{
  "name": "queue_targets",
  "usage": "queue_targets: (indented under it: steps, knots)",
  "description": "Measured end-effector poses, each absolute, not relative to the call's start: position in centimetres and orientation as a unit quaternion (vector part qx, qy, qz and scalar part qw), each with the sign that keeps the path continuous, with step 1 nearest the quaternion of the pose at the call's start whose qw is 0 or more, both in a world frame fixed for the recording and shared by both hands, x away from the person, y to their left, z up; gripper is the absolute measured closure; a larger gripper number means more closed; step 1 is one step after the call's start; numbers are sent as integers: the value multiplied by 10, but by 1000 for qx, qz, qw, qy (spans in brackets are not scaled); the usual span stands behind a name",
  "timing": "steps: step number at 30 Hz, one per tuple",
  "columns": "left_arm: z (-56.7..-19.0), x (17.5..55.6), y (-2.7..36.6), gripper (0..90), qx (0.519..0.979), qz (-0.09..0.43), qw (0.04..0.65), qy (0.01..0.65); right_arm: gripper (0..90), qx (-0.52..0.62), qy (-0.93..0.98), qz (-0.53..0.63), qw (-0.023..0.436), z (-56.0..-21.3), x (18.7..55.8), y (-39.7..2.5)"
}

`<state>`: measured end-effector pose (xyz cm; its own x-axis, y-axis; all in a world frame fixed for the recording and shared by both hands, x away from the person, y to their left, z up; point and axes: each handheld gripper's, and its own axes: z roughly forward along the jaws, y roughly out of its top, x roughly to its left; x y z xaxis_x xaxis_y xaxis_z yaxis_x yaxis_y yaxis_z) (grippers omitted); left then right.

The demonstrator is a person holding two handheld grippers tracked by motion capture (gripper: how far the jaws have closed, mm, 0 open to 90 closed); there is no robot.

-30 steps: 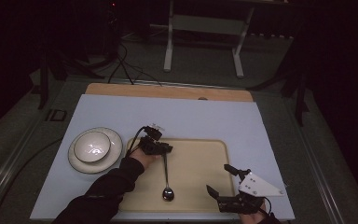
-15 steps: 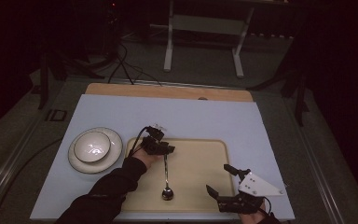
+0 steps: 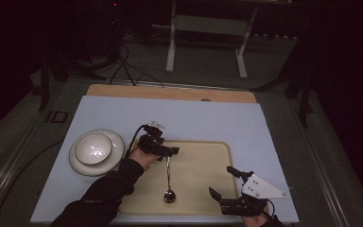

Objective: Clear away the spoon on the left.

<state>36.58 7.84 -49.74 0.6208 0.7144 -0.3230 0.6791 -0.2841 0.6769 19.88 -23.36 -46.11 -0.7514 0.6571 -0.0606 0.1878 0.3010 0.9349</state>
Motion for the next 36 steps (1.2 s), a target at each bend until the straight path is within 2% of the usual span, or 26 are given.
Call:
queue_targets:
  steps: [3, 5, 22, 36]
  knots:
    - [-491, 361, 81, 123, 800, 19, 424, 424, 130, 273, 775, 526, 222, -461, 199, -234]
    - [-488, 358, 82, 10, 804, 16, 427, 414, 129, 274, 775, 525, 221, -461, 200, -234]
    - [-472, 324, 93, 10, 808, 41, 462, 364, 130, 277, 774, 526, 217, -462, 201, -235]
    - [-458, 304, 99, 10, 818, 57, 464, 334, 130, 278, 774, 526, 217, -462, 201, -234]
